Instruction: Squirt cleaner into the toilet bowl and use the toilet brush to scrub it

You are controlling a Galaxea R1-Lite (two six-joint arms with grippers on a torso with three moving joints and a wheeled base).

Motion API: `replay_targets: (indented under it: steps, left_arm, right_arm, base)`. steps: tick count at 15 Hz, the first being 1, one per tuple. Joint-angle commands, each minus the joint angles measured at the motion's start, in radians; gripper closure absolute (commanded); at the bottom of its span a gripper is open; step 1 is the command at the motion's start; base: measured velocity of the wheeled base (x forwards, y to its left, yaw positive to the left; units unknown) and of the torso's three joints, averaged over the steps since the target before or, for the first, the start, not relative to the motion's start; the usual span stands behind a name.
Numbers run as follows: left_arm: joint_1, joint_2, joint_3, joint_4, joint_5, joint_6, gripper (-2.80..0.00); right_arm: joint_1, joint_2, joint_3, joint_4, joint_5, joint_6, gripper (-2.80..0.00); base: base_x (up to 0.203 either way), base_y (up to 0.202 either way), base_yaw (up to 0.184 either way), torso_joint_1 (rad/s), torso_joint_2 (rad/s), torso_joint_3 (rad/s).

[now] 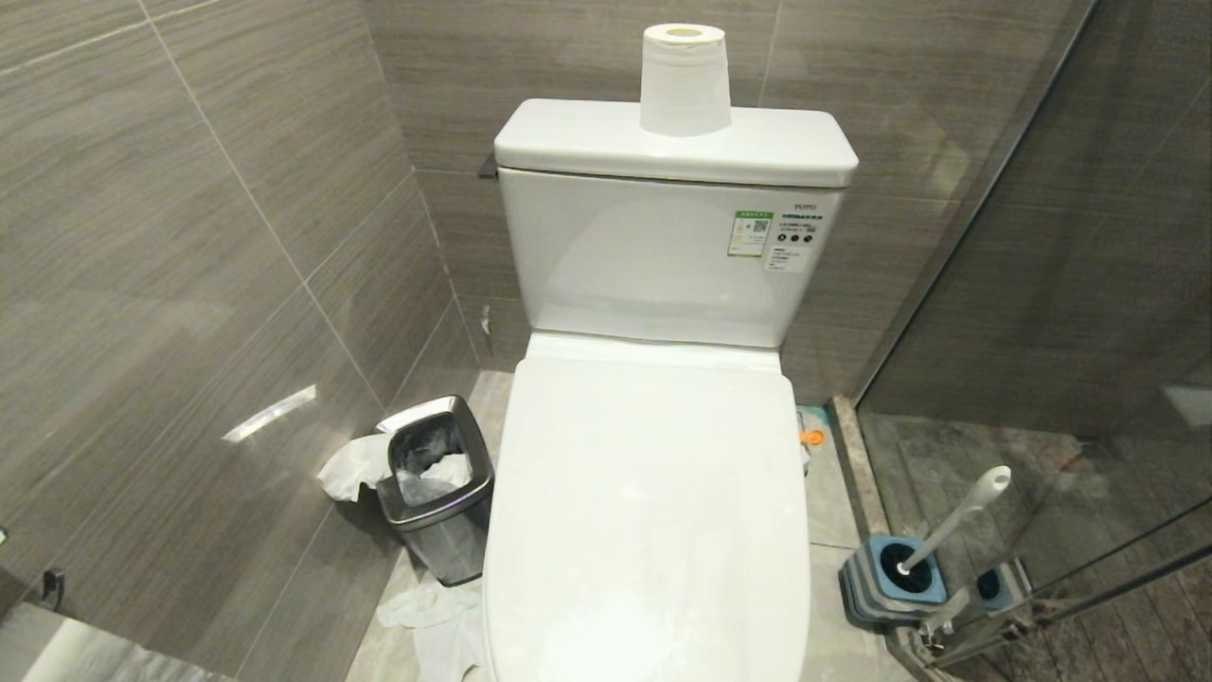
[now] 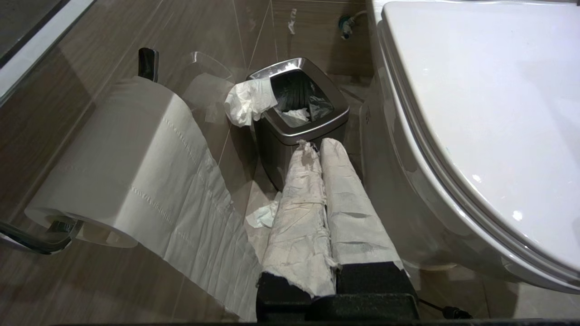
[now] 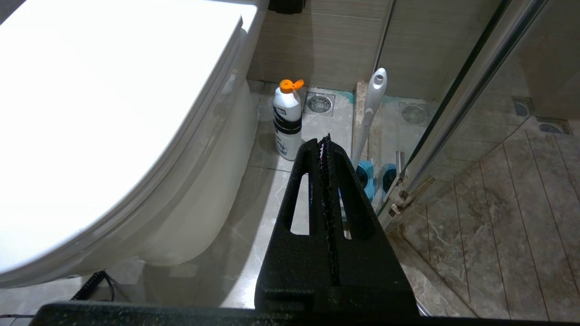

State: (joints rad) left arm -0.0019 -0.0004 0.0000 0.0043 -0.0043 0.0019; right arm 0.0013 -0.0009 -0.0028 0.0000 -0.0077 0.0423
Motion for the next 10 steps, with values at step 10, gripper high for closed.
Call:
replay_targets:
  steps: [10]
  left_arm:
    - [0.000, 0.002, 0.003, 0.000, 0.000, 0.000, 0.00]
  right_arm:
    - [0.000, 0.001, 0.000, 0.000, 0.000, 0.001, 0.00]
  base:
    - [0.000, 0.000, 0.000, 0.000, 0.00, 0.000]
